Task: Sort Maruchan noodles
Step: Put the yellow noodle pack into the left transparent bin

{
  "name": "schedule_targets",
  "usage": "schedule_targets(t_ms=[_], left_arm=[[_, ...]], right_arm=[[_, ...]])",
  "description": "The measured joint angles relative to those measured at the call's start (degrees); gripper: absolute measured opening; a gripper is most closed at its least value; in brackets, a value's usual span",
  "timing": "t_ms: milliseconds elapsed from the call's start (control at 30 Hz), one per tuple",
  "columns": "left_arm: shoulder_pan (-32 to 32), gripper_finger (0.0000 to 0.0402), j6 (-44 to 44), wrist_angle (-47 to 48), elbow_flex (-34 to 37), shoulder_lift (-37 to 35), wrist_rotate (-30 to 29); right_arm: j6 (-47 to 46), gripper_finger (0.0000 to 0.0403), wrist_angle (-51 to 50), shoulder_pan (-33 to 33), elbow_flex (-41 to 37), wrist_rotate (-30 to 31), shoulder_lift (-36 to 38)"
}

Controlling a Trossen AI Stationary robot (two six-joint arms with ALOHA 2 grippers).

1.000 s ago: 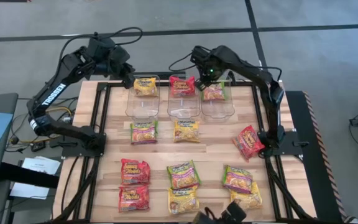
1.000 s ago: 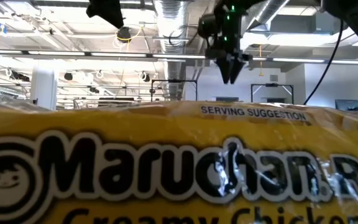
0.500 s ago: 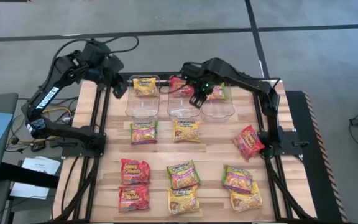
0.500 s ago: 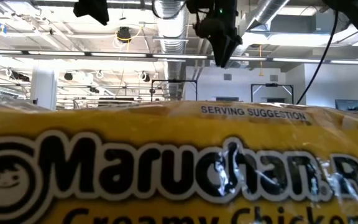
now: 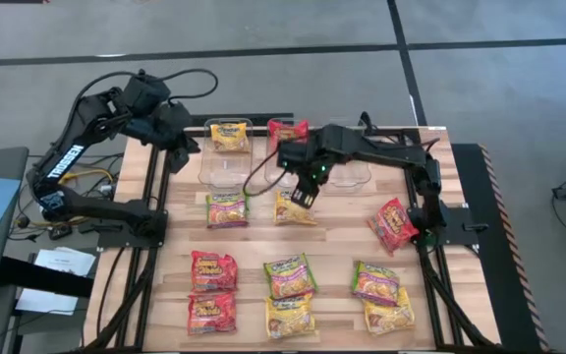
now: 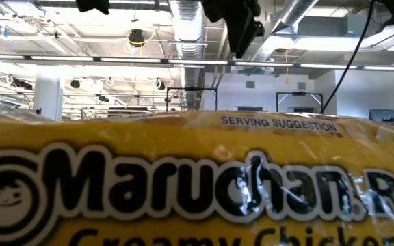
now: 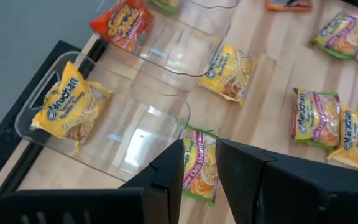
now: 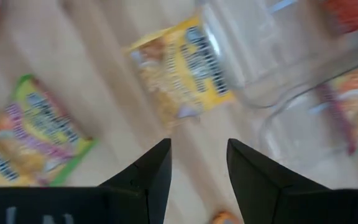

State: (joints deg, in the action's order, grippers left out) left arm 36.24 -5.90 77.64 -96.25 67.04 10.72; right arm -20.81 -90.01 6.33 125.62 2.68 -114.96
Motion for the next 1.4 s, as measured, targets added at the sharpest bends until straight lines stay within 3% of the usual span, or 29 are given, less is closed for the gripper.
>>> schedule_targets(t_ms=[367, 833, 1100, 1400], left_arm=[[-1.4, 0.008, -1.8, 0.1, 0.0, -1.6, -0.1], [-1.4, 0.008, 0.6, 0.1, 0.0, -1.6, -0.7], [-1.4, 0.008, 0.1, 1.9, 0.0, -2.0, -0.7], [-1.4, 0.008, -3.2, 4.9, 0.0, -2.0, -0.7]], right_arm=[[-1.2, 0.0179, 0.9, -8.1, 0.0, -4.9, 0.0], [5.7, 0.018, 7.5, -10.1, -0.1, -16.5, -0.7], [5.6, 0.0179, 12.8, -12.4, -0.6, -16.5, -0.6], [-2.0, 0.0193, 21.9, -15.8, -0.6, -14.5, -0.6]])
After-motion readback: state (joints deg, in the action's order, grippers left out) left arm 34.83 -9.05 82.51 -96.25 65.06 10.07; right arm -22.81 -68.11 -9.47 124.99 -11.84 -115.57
